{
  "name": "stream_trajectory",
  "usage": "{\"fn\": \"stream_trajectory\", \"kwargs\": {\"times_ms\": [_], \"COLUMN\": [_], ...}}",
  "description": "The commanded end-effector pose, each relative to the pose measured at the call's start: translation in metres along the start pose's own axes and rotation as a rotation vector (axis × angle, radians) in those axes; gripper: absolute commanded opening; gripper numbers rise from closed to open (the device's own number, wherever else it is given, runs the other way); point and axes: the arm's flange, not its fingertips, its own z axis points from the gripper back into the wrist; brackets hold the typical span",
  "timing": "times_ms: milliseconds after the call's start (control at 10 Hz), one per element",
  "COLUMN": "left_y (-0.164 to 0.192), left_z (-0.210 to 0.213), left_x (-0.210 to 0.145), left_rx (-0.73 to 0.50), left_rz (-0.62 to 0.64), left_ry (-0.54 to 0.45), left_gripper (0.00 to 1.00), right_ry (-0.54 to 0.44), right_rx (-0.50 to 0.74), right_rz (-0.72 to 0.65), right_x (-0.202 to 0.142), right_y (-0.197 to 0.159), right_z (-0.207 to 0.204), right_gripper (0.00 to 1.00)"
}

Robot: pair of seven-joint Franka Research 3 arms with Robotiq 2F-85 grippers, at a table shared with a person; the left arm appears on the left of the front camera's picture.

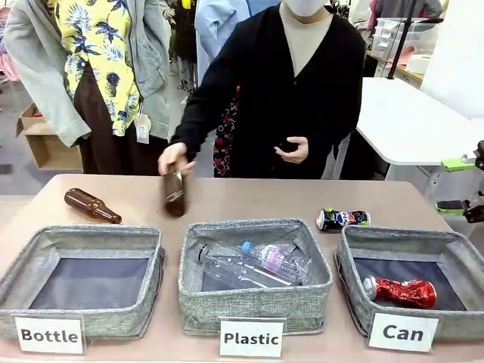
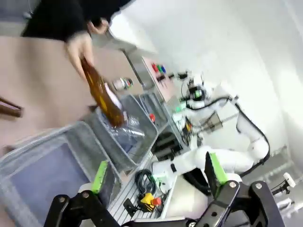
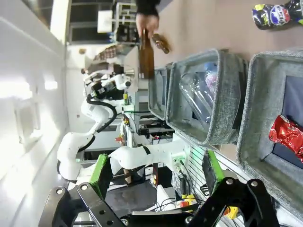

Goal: Sort the can waste into the basket.
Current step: Pick up the can waste from the table and place it in the right Fabric basket.

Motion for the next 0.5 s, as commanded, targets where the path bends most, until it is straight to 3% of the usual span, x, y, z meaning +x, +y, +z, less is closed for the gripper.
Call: {"fn": "stream_trajectory", "kwargs": {"times_ms": [0,100,400], "left_y": [-0.029,-0.035,-0.044], "left_z": [0.084,0.115,0.152], "left_x": [-0.015,-0.032,-0.067], "left_rx": [0.055,0.104,0.16], "left_rz": [0.005,0.012,0.029], "left_ry": [-0.145,-0.221,-0.292], "left_gripper": [1.0,1.0,1.0], "right_ry": [0.009,0.009,0.009], "right_rx": [-0.006,-0.006,-0.006], "right_rz": [0.017,0.017,0.017], "right_x": [-0.003,-0.003,-0.003], "right_y": [0.001,0.001,0.001], "right_z": [0.003,0.003,0.003], "right_gripper": [1.0,1.0,1.0]}}
